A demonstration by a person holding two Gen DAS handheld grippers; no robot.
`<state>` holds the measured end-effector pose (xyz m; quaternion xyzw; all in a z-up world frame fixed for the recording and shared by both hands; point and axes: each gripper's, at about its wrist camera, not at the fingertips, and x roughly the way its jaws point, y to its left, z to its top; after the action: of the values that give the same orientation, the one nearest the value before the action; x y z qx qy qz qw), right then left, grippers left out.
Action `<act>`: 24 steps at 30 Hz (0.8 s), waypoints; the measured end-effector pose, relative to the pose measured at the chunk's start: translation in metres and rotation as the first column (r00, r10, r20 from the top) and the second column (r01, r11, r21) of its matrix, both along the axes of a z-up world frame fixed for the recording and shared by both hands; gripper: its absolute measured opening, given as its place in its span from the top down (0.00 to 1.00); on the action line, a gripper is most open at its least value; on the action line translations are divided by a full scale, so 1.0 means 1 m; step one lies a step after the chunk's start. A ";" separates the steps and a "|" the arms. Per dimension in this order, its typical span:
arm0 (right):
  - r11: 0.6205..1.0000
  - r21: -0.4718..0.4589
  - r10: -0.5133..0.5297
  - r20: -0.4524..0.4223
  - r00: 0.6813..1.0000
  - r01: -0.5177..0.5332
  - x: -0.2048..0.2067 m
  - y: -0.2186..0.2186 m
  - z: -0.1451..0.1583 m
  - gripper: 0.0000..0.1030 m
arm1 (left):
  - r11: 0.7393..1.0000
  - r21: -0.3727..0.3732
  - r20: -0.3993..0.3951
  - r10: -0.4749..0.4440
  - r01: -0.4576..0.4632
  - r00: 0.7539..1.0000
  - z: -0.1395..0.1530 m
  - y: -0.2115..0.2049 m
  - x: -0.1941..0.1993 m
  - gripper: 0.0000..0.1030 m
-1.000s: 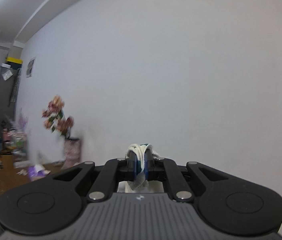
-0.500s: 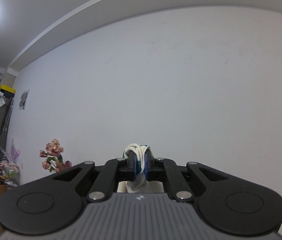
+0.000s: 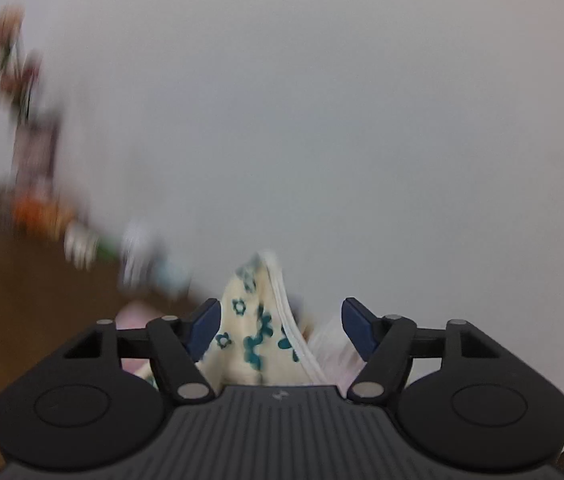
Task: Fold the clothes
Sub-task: 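Lift the cream flowered garment up with both grippers, shaking it open, then lay the garment flat on the table with the right gripper while the left gripper pinches its edge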
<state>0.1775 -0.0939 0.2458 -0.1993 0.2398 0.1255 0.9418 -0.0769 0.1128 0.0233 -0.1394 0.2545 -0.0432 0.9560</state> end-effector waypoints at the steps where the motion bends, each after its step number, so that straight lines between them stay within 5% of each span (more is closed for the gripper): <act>1: 0.999 0.014 0.029 -0.050 0.998 -0.028 -0.003 -0.002 -0.021 0.19 | 0.999 0.030 -0.002 -0.019 0.019 1.000 -0.005 0.001 -0.009 0.37; 5: 0.978 0.154 0.175 -0.220 0.960 -0.143 -0.068 -0.011 -0.095 0.18 | 0.976 0.176 0.034 -0.139 0.131 0.990 -0.015 -0.032 -0.045 0.23; 9: 0.906 0.380 0.326 -0.339 0.882 -0.188 -0.183 -0.018 -0.156 0.19 | 0.941 0.296 0.007 -0.174 0.164 0.985 -0.032 -0.060 -0.012 0.21; 10: 0.896 0.411 0.327 -0.355 0.876 -0.168 -0.206 -0.023 -0.173 0.19 | 0.935 0.315 -0.009 -0.171 0.165 0.985 -0.036 -0.064 -0.003 0.25; 12: 0.868 0.483 0.323 -0.371 0.871 -0.116 -0.240 -0.035 -0.197 0.22 | 0.927 0.331 -0.057 -0.165 0.175 0.985 -0.044 -0.065 0.012 0.66; 13: 0.848 0.523 0.315 -0.370 0.874 -0.084 -0.248 -0.039 -0.206 0.23 | 0.931 0.318 -0.096 -0.157 0.179 0.983 -0.047 -0.061 0.018 0.99; 16: 0.833 0.549 0.301 -0.350 0.887 -0.067 -0.239 -0.033 -0.221 0.44 | 0.968 0.217 -0.125 -0.100 0.125 0.987 -0.046 -0.035 0.021 1.00; 17: 0.833 0.551 0.289 -0.350 0.891 -0.054 -0.235 -0.031 -0.226 0.72 | 0.977 0.191 -0.117 -0.069 0.091 0.991 -0.045 -0.025 0.020 1.00; 19: 0.833 0.554 0.252 -0.369 0.895 -0.006 -0.227 -0.028 -0.235 0.97 | 0.982 0.186 -0.096 0.042 -0.023 0.995 -0.039 -0.007 0.014 1.00; 21: 0.822 0.568 0.219 -0.388 0.895 0.045 -0.221 -0.040 -0.228 0.97 | 0.983 0.152 -0.080 0.116 -0.103 0.990 -0.031 0.011 0.000 1.00; 24: 0.799 0.599 0.192 -0.327 0.925 0.046 -0.238 -0.086 -0.196 0.97 | 0.996 0.056 -0.083 0.073 -0.069 0.994 -0.014 0.015 -0.028 0.99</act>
<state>-0.0608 -0.1804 0.0500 0.1250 0.3539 0.2667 0.8877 -0.1044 0.1273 0.0096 -0.1248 0.2909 0.0036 0.9486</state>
